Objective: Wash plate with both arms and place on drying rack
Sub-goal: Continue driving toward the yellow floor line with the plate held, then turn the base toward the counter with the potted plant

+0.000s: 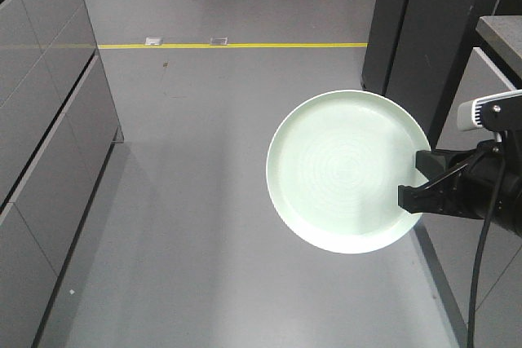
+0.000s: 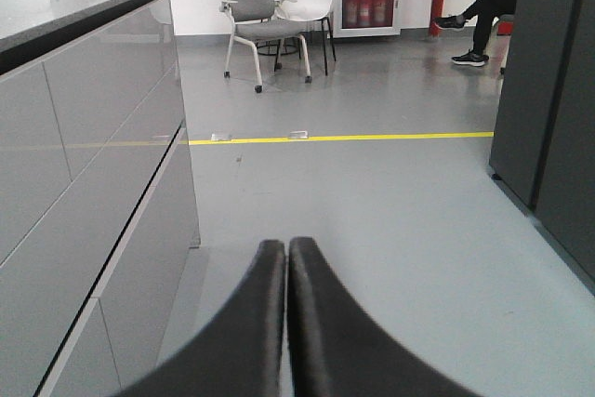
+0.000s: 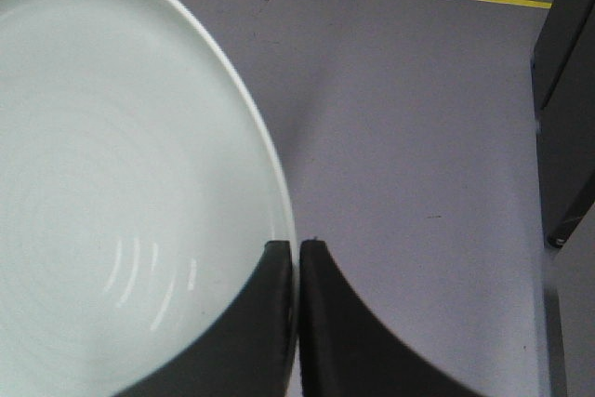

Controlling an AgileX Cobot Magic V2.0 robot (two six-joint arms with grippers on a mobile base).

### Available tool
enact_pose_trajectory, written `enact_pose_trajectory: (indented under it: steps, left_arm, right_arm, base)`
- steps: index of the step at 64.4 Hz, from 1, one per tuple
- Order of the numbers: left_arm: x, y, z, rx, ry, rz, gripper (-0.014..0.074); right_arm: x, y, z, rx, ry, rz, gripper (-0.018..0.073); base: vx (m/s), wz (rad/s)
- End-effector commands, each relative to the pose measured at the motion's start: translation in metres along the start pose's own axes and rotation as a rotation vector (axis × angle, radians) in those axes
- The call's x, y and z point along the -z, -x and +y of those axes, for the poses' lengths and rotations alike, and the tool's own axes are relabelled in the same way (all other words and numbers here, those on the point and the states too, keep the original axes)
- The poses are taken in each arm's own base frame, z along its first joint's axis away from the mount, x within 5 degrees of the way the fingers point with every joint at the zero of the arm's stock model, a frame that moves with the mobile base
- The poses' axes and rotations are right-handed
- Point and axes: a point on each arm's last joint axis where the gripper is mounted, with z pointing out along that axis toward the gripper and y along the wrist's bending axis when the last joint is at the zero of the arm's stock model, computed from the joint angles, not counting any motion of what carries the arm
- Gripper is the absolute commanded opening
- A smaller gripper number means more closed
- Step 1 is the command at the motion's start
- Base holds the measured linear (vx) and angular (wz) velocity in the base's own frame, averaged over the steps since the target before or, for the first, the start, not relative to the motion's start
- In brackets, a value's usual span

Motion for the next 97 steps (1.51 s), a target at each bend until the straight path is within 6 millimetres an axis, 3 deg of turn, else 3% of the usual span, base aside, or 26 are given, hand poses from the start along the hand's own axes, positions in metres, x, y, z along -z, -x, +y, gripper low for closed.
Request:
enact_pose_trajectory:
  steps: [1,97]
  left_arm:
    - [0.0003,0.0022,-0.0002,0.01,-0.005,-0.072,-0.0005]
    - [0.0003,0.0022,-0.0002,0.01,-0.005,-0.072,-0.0005]
  right_arm:
    - [0.0071,0.0176,-0.0029,0.001,-0.031,-0.116,-0.0009]
    - [0.0071,0.0176,-0.0029,0.001,-0.031,-0.116,-0.0009]
  base:
    - [0.08,-0.02]
    - [0.11,-0.05]
